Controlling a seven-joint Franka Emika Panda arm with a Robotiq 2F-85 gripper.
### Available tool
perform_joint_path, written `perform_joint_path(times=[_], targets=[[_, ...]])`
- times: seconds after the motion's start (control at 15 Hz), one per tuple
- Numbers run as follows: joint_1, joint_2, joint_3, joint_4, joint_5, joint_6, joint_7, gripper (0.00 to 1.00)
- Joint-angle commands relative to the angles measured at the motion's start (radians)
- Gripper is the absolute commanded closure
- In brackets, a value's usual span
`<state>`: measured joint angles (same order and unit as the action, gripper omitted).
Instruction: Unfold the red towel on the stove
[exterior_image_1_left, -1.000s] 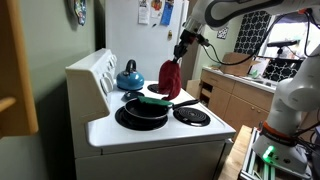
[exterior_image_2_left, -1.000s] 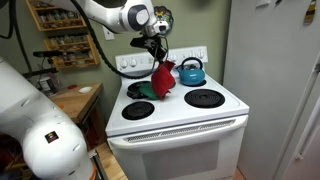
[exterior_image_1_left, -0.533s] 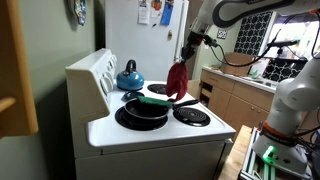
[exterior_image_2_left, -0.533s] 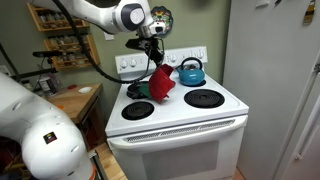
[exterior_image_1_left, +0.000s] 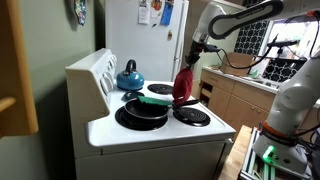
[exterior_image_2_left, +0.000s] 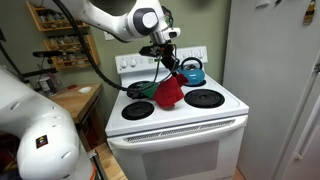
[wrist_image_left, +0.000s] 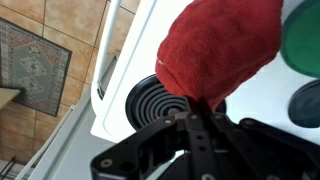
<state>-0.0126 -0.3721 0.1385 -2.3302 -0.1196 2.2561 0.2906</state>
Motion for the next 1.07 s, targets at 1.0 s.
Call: perform_joint_path(times=[1.0], targets=[[-0.058, 0.459, -0.126, 0.167, -0.255, 0.472, 0.103, 0.71]])
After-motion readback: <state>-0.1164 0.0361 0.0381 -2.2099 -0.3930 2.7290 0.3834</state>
